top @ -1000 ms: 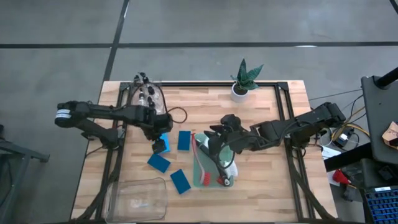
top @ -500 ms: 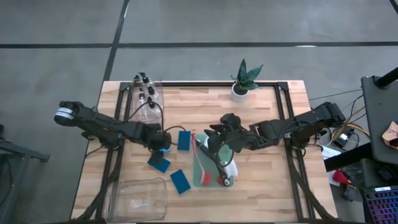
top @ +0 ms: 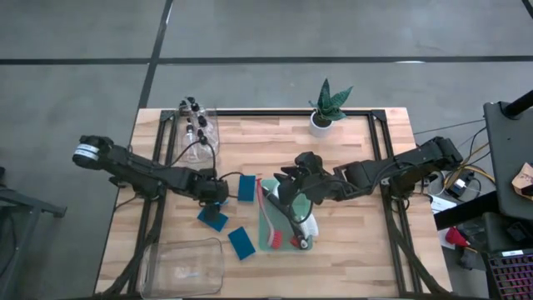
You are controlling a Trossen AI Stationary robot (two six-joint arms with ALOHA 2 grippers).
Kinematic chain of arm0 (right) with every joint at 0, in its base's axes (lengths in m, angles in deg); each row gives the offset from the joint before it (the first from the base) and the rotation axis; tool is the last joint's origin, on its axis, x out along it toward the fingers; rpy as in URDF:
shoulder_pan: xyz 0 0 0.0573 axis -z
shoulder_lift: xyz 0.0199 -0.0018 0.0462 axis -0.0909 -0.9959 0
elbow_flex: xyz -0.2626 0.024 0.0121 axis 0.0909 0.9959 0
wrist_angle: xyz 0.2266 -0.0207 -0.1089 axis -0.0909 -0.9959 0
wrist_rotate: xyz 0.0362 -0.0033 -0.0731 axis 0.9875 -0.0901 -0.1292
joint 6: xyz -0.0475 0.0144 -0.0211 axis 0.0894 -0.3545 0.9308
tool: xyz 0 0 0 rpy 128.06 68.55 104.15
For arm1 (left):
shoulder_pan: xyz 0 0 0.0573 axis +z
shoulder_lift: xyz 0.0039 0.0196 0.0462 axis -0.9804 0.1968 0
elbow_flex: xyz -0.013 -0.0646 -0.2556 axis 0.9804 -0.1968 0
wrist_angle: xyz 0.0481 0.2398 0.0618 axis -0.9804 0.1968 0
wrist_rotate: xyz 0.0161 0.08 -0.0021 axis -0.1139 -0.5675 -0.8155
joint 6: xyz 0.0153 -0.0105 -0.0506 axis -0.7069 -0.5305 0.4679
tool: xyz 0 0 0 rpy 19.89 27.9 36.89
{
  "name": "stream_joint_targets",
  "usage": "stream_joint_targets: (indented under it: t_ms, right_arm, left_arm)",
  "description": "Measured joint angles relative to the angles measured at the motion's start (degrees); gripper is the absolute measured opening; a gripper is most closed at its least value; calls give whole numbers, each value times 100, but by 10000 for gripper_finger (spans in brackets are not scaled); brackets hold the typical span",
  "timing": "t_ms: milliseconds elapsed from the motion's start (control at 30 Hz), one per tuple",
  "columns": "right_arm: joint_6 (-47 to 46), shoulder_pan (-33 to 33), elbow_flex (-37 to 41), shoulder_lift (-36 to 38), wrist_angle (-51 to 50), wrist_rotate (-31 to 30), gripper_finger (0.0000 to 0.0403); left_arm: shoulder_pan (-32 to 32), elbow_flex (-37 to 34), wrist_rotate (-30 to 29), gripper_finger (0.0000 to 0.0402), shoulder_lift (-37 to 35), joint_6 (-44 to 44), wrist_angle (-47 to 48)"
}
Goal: Pick & Place Kitchen Sink Supplies
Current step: Put the blue sponge into the bottom transparent bin
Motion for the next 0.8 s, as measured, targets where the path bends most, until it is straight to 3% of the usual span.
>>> stream_joint_targets:
  t_ms: [267,400,533,800]
  right_arm:
    - [3,79,11,0,-2,-2,154]
    - [-12,80,11,0,-2,-1,158]
    - [-12,82,11,-2,0,1,159]
    - [8,137,11,-2,-2,5,146]
  left_arm:
    - [-31,-340,-49,259,2,-321,-288]
    - [-31,-426,-144,236,12,-378,-302]
    - [-31,-509,-168,189,125,-497,-404]
    - [-34,-499,-158,53,280,-541,-486]
